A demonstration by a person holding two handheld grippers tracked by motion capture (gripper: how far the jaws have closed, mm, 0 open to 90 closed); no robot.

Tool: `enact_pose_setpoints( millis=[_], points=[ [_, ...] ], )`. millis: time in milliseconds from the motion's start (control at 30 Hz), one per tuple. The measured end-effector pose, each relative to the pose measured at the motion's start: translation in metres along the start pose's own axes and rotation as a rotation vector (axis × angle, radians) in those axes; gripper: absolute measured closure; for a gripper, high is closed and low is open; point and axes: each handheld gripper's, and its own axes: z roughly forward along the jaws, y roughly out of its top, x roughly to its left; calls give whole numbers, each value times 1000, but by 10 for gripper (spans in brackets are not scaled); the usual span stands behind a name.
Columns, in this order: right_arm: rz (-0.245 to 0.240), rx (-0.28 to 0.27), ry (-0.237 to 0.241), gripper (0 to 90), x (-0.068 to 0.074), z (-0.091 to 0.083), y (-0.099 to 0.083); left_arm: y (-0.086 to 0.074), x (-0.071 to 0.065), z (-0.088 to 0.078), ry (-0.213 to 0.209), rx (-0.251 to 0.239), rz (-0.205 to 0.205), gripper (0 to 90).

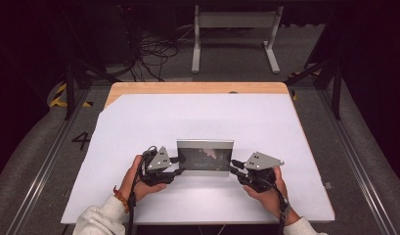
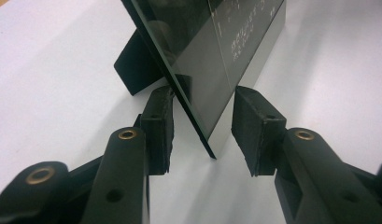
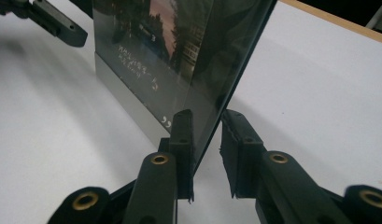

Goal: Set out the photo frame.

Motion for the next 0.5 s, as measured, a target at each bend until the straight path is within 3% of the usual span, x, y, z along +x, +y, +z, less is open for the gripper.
enact_pose_setpoints(
  millis=[500],
  points=[
    [-48,11,-34,697,0,-11,-3,-14,-8,-24,34,-16,-12,574]
  ],
)
